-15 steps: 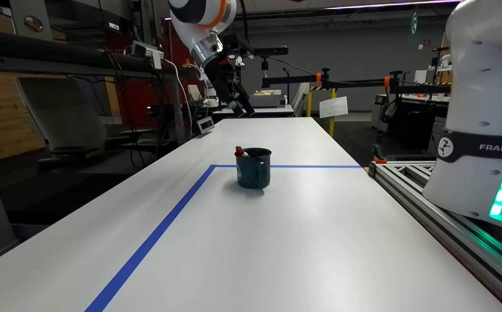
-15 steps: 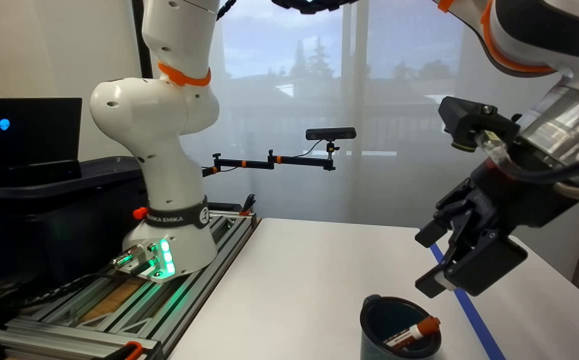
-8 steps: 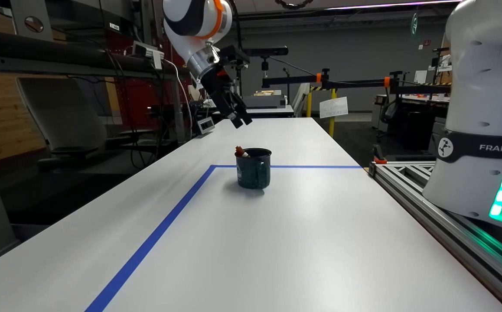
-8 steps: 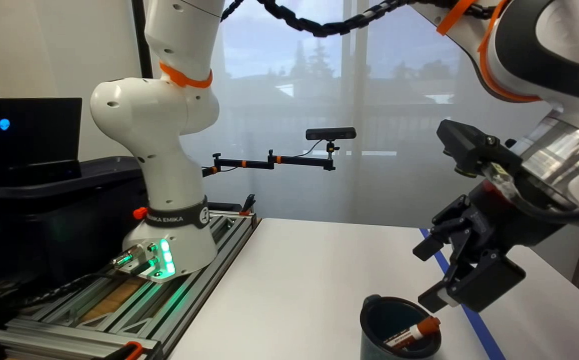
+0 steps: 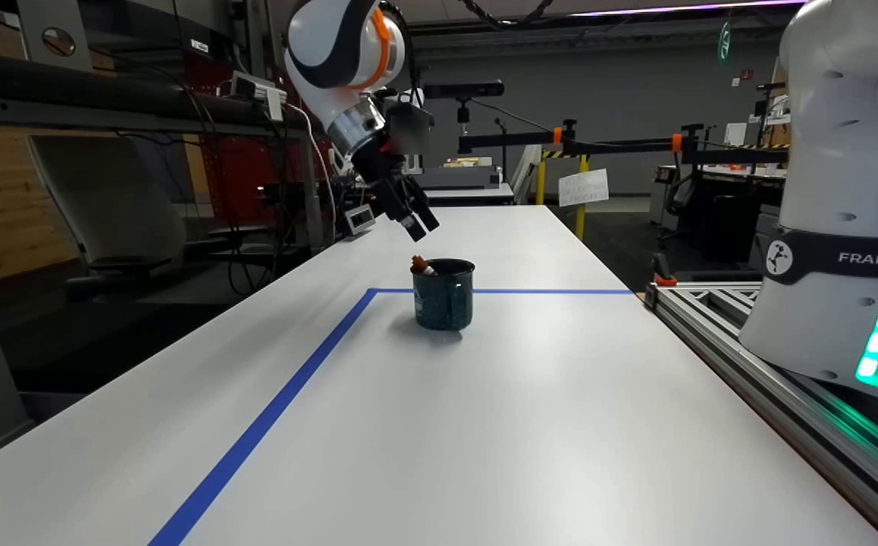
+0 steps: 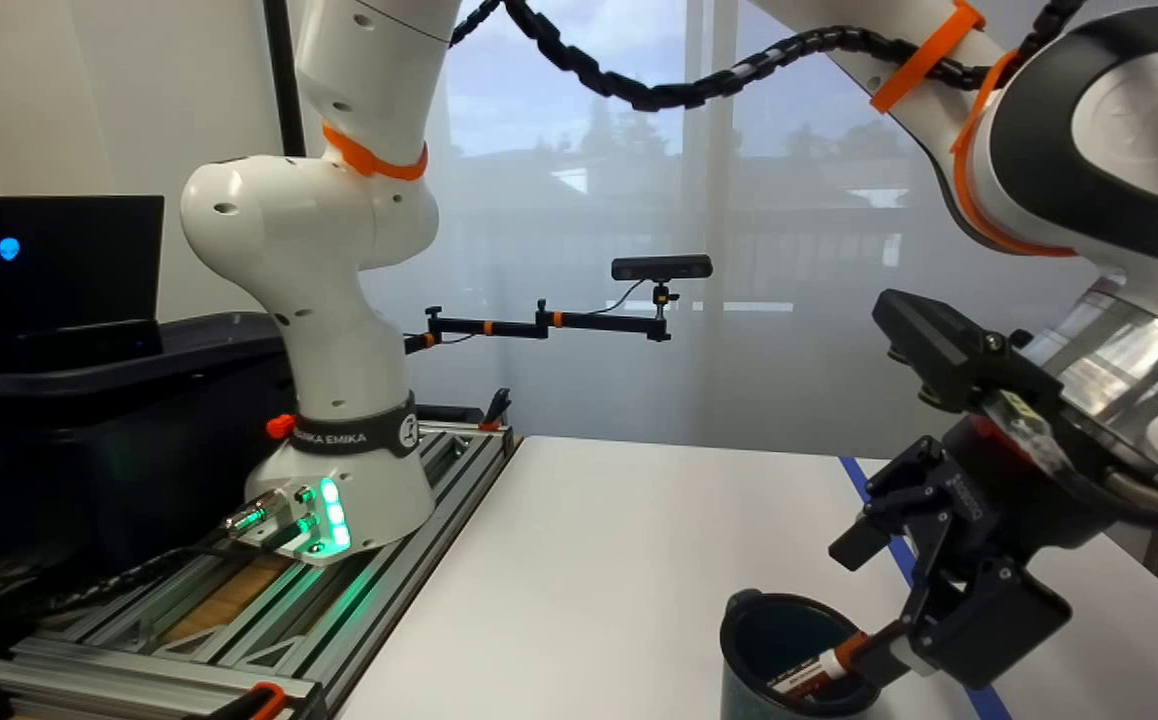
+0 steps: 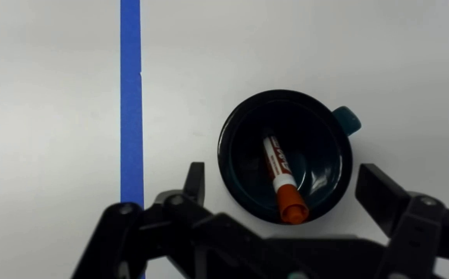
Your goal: Remove the red marker from the dark green mug.
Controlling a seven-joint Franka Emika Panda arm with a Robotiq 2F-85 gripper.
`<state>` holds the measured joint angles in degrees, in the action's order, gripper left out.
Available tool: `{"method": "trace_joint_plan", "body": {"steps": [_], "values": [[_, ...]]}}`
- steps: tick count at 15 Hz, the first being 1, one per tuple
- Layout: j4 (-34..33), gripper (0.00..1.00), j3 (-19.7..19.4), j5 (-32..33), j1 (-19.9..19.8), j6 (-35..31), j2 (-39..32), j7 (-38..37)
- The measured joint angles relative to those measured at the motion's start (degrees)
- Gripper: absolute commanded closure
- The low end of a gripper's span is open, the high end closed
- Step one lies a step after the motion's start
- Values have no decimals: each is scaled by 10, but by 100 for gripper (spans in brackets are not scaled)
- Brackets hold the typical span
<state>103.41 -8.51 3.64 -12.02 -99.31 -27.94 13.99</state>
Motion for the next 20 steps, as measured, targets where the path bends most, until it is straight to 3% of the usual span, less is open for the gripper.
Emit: {"method": "trace_joint_plan", "body": {"steps": [2,3,5,11,13,15,16,19,20], "values": [[0,4,4,0,0,-6,-4,7],[0,25,6,0,0,-7,-5,10],[0,29,10,0,0,-7,-8,15],[0,77,13,0,-1,-8,-21,30],[-1,86,14,0,-2,-8,-23,32],[-1,91,14,0,-3,-8,-25,33],[-1,87,14,0,-3,-8,-26,33],[-5,67,15,0,-4,-8,-30,33],[-7,51,16,0,-4,-8,-33,33]]}}
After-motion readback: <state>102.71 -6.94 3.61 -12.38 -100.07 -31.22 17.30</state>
